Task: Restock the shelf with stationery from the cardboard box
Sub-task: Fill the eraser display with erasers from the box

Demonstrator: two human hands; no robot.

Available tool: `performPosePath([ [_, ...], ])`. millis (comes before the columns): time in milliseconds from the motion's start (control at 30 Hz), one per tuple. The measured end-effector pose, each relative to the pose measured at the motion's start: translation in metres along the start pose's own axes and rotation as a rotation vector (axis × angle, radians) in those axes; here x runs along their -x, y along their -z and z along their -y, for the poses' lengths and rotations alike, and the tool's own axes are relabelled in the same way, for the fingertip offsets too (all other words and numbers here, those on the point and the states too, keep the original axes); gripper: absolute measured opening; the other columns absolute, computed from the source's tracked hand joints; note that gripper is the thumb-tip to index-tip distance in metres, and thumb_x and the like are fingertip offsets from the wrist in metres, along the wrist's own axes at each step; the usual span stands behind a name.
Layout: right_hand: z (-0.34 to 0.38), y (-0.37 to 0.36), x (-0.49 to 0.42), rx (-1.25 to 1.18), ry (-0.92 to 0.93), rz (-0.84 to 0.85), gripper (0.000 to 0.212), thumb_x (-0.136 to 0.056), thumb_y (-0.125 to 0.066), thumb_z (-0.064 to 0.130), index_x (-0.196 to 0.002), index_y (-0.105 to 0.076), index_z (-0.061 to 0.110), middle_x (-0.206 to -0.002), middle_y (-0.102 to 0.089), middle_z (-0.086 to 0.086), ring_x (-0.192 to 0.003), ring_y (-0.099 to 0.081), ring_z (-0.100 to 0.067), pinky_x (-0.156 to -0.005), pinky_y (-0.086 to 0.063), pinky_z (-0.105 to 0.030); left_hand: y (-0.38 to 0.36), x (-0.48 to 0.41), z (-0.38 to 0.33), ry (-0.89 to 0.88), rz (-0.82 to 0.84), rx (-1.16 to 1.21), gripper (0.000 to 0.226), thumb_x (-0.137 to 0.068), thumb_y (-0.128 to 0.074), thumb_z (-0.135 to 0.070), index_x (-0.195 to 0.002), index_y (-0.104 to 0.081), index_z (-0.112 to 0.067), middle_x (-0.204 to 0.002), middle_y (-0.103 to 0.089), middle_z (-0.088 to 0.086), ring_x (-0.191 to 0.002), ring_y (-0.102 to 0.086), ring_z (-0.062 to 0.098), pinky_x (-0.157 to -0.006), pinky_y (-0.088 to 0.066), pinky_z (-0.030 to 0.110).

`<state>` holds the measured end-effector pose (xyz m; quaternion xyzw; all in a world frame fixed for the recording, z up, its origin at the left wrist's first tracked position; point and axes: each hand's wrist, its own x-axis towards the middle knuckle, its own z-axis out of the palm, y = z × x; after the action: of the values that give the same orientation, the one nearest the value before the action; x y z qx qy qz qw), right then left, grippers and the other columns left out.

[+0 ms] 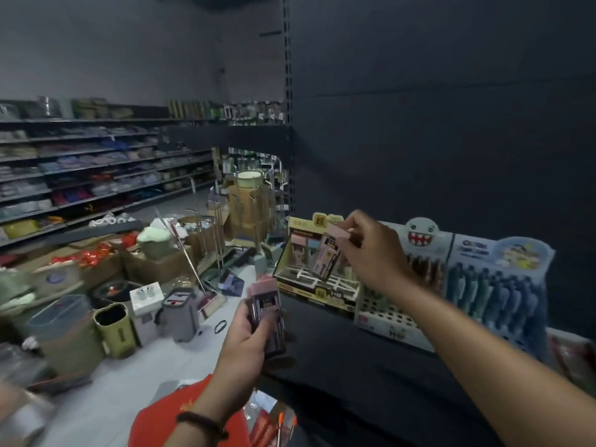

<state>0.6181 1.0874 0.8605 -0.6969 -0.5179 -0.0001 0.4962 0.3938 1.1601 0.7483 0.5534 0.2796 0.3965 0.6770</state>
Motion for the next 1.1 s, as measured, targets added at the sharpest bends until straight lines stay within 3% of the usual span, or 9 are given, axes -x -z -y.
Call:
performPosePath([
  [100, -0.011, -0.035, -0.04, 0.101, 0.011, -0.003, 0.015, -0.101, -0.068, 0.017, -0.101, -0.063, 0.031, -0.085, -0.074, 0.006, -0.069, -0.074, -0.016, -0.065, -0.063, -0.051, 0.017, -0.047, -0.004, -0.035, -0.025, -0.086, 0.02, -0.108, -0.057, -0.023, -0.127, -0.057, -0.031, -0.113, -0.078, 0.001, -0.084, -0.079, 0.03, -0.059, -0.061, 0.042],
  [200, -0.024, -0.069, -0.073, 0.177, -0.026, -0.012, 0.016, -0.1, -0.067, 0.014, -0.102, -0.062, 0.029, -0.09, -0.072, 0.005, -0.072, -0.072, -0.015, -0.065, -0.063, -0.045, 0.034, -0.098, -0.002, -0.04, -0.023, -0.144, 0.019, -0.109, -0.056, -0.026, -0.125, -0.056, -0.036, -0.11, -0.076, 0.006, -0.088, -0.08, 0.03, -0.061, -0.059, 0.039],
  [367, -0.047, -0.113, -0.101, 0.229, -0.032, -0.045, 0.019, -0.099, -0.064, 0.008, -0.093, -0.058, 0.025, -0.091, -0.066, 0.011, -0.059, -0.052, 0.001, -0.049, -0.036, -0.016, 0.038, -0.167, 0.014, -0.005, 0.01, -0.087, 0.018, -0.111, -0.052, -0.023, -0.124, -0.055, -0.035, -0.108, -0.076, 0.005, -0.083, -0.078, 0.024, -0.053, -0.055, 0.032],
  [467, -0.06, -0.13, -0.107, 0.253, -0.049, -0.032, 0.02, -0.1, -0.064, 0.006, -0.095, -0.059, 0.024, -0.103, -0.068, 0.008, -0.072, -0.055, 0.002, -0.058, -0.035, -0.011, 0.032, -0.186, 0.028, 0.015, 0.038, -0.064, 0.018, -0.111, -0.052, -0.023, -0.122, -0.056, -0.037, -0.116, -0.075, 0.01, -0.093, -0.078, 0.032, -0.055, -0.057, 0.035],
  [567, -0.069, -0.14, -0.111, 0.253, -0.07, -0.042, 0.017, -0.1, -0.067, 0.011, -0.096, -0.06, 0.026, -0.105, -0.069, 0.008, -0.095, -0.066, -0.011, -0.075, -0.05, -0.025, 0.03, -0.19, 0.034, 0.036, 0.093, -0.013, 0.019, -0.112, -0.049, -0.025, -0.128, -0.051, -0.036, -0.115, -0.077, 0.01, -0.091, -0.079, 0.039, -0.056, -0.058, 0.042],
  [633, -0.071, -0.141, -0.114, 0.268, -0.079, -0.042, 0.02, -0.1, -0.067, 0.011, -0.094, -0.059, 0.028, -0.103, -0.069, 0.009, -0.094, -0.066, -0.012, -0.074, -0.053, -0.03, 0.031, -0.19, 0.034, 0.054, 0.095, 0.035, 0.018, -0.113, -0.047, -0.024, -0.126, -0.049, -0.035, -0.107, -0.079, 0.011, -0.083, -0.078, 0.039, -0.054, -0.057, 0.041],
  [833, -0.069, -0.138, -0.119, 0.336, -0.087, 0.036, 0.028, -0.1, -0.067, 0.013, -0.091, -0.054, 0.037, -0.099, -0.067, 0.003, -0.083, -0.065, -0.017, -0.065, -0.045, -0.028, 0.034, -0.191, 0.042, 0.041, 0.082, 0.023, 0.016, -0.112, -0.048, -0.028, -0.121, -0.049, -0.041, -0.111, -0.074, 0.024, -0.077, -0.075, 0.044, -0.054, -0.055, 0.042],
  [967, -0.063, -0.14, -0.116, 0.372, -0.05, 0.046, 0.018, -0.099, -0.068, 0.009, -0.097, -0.064, 0.026, -0.092, -0.066, 0.004, -0.077, -0.065, -0.014, -0.06, -0.048, -0.025, 0.033, -0.19, 0.041, 0.038, 0.128, 0.028, 0.023, -0.112, -0.048, -0.028, -0.125, -0.051, -0.047, -0.115, -0.075, 0.018, -0.08, -0.075, 0.045, -0.056, -0.056, 0.043],
  [1100, -0.064, -0.15, -0.118, 0.494, -0.001, 0.007, 0.011, -0.095, -0.076, 0.014, -0.104, -0.074, 0.019, -0.097, -0.071, 0.004, -0.087, -0.063, -0.009, -0.076, -0.053, -0.022, 0.037, -0.187, 0.037, -0.025, 0.134, 0.023, 0.027, -0.111, -0.054, -0.023, -0.13, -0.056, -0.041, -0.121, -0.077, 0.007, -0.099, -0.077, 0.041, -0.064, -0.062, 0.048],
])
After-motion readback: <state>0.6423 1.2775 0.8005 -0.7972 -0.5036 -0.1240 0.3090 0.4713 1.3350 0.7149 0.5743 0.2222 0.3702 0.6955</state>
